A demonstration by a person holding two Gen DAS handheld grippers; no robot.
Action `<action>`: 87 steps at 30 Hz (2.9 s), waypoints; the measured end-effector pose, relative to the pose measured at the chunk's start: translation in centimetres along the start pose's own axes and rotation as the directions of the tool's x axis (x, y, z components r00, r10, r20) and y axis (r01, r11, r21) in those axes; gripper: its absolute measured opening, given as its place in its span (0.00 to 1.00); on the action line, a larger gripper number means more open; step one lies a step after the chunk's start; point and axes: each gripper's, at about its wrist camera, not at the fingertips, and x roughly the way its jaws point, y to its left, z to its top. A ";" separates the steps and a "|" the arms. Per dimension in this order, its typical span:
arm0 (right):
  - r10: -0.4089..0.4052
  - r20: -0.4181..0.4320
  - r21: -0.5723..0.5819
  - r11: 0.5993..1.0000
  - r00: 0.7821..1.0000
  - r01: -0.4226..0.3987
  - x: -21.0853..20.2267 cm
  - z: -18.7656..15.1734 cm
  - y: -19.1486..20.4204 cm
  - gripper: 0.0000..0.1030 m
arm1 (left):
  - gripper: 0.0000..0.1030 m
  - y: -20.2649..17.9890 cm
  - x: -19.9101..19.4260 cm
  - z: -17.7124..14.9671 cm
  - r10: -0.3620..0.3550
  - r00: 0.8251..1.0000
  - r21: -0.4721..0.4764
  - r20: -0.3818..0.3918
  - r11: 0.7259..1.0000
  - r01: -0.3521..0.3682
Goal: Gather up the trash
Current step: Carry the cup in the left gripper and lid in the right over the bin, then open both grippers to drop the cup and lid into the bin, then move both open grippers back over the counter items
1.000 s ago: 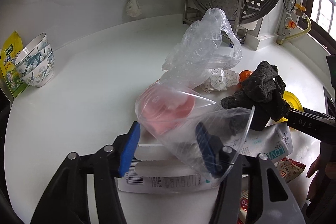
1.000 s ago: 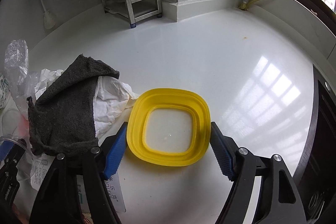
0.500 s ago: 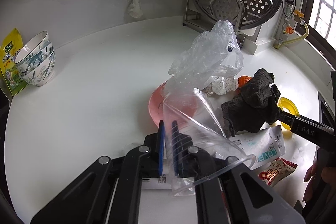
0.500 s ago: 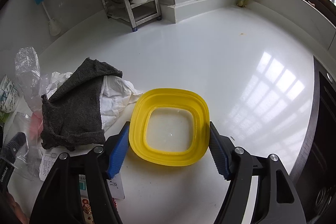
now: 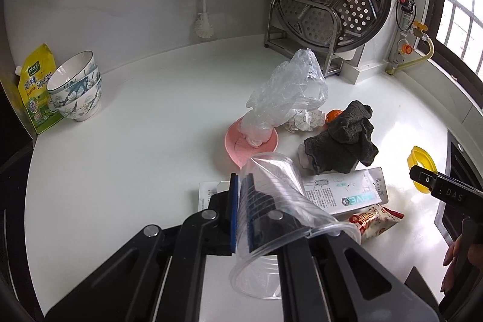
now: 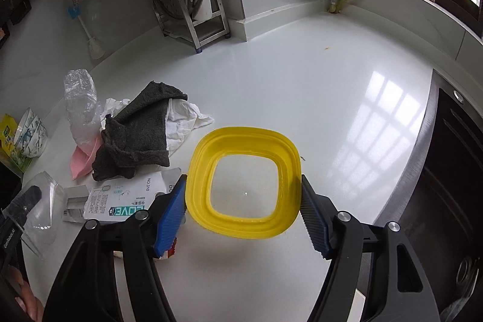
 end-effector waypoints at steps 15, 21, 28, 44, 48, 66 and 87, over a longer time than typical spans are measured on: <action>0.059 -0.075 -0.058 0.996 0.995 -0.064 -9.2 -8.9 -3.2 0.66 | 0.05 -5.2 -9.3 -7.7 -0.035 0.997 0.028 -0.067 0.999 0.036; 0.081 -0.160 -0.127 0.987 0.984 -0.102 -11.3 -14.1 -3.6 0.66 | 0.05 -8.5 -11.6 -12.2 -0.072 0.989 0.050 -0.132 0.996 0.079; 0.098 -0.256 -0.178 0.973 0.962 -0.147 -11.4 -19.3 -3.7 0.66 | 0.05 -11.0 -11.5 -16.5 -0.070 0.977 0.065 -0.201 0.994 0.085; 0.066 -0.341 -0.216 0.965 0.938 -0.146 -9.0 -22.8 -4.8 0.67 | 0.06 -12.3 -9.2 -20.9 -0.025 0.950 0.080 -0.310 0.995 0.052; 0.070 -0.359 -0.216 0.964 0.931 -0.156 -8.9 -22.6 -4.7 0.71 | 0.22 -11.9 -9.5 -21.0 -0.008 0.950 0.076 -0.313 0.997 0.034; 0.097 -0.319 -0.196 0.967 0.943 -0.165 -10.9 -20.3 -5.8 0.73 | 0.63 -11.5 -12.1 -19.3 0.029 0.965 0.073 -0.260 0.997 -0.010; 0.172 -0.234 -0.151 0.966 0.957 -0.210 -13.8 -16.3 -4.7 0.73 | 0.88 -8.1 -16.1 -14.2 0.101 0.989 0.048 -0.109 0.994 -0.096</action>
